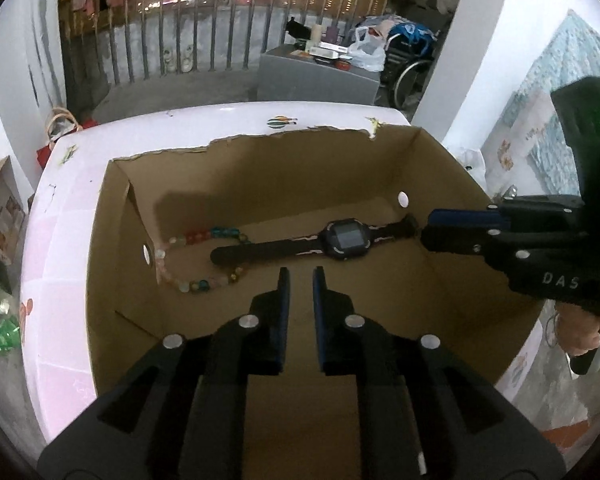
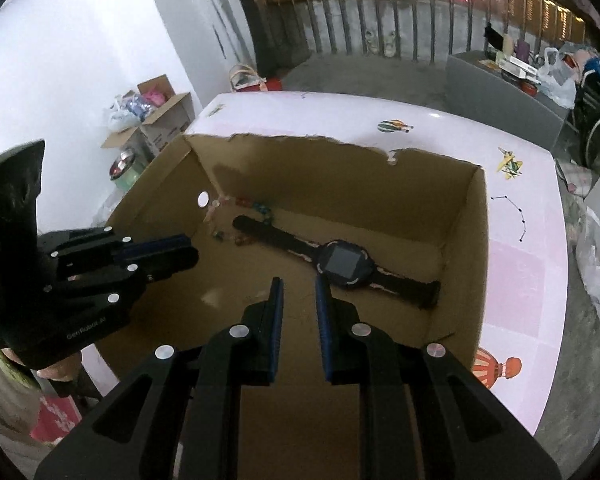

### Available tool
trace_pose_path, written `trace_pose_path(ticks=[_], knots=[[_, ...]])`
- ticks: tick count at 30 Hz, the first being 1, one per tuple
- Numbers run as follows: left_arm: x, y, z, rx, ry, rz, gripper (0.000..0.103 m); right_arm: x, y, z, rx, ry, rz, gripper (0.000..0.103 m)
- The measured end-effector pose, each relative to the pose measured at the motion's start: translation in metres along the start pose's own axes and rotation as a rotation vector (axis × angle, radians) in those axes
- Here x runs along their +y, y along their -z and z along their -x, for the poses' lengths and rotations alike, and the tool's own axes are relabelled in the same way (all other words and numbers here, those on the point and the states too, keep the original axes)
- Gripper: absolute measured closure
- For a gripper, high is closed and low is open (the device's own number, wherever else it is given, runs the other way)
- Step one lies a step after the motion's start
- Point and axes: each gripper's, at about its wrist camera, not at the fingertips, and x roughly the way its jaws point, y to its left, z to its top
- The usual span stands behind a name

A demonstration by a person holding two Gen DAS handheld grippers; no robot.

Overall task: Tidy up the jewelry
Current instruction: 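Withdraw both grippers from the box toward the small items on the table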

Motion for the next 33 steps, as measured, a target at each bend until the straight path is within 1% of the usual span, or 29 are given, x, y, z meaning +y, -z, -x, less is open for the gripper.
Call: trace_pose_path(ticks=[4,6,8,11,13,15,18,21,22,25,28,31,33], knots=[[0.005,-0.002,0.005,-0.022,-0.003,0.018,0.092,-0.008,0.0,0.008,-0.031,-0.01,-0.02,0.084],[0.006,-0.002,0.011,-0.04,-0.006,0.026,0.092,-0.01,0.001,0.017,-0.06,-0.006,-0.025,0.077],[0.008,-0.003,0.017,-0.06,-0.01,0.032,0.092,-0.011,0.002,0.023,-0.083,-0.001,-0.028,0.074],[0.01,-0.001,0.033,-0.104,-0.011,0.042,0.092,-0.012,0.007,0.039,-0.128,-0.008,-0.042,0.073],[0.01,0.004,0.05,-0.15,-0.015,0.045,0.09,-0.011,0.012,0.05,-0.157,-0.012,-0.045,0.073],[0.011,0.011,0.069,-0.2,-0.033,0.043,0.087,-0.008,0.021,0.062,-0.192,-0.022,-0.042,0.073],[0.013,0.026,0.096,-0.259,-0.058,0.038,0.085,0.001,0.039,0.08,-0.246,-0.038,-0.021,0.073],[0.017,0.051,0.128,-0.323,-0.101,0.038,0.084,0.011,0.059,0.091,-0.293,-0.05,0.007,0.073],[0.018,0.057,0.134,-0.33,-0.109,0.039,0.084,0.016,0.07,0.096,-0.313,-0.06,0.02,0.073],[0.024,0.084,0.151,-0.331,-0.122,0.058,0.084,0.024,0.092,0.1,-0.331,-0.092,0.032,0.073],[0.028,0.107,0.155,-0.308,-0.116,0.073,0.084,0.031,0.115,0.1,-0.334,-0.121,0.032,0.073],[0.029,0.131,0.145,-0.255,-0.109,0.082,0.083,0.038,0.133,0.091,-0.31,-0.126,0.03,0.073],[0.026,0.146,0.133,-0.22,-0.127,0.069,0.083,0.045,0.143,0.08,-0.284,-0.128,0.029,0.073]])
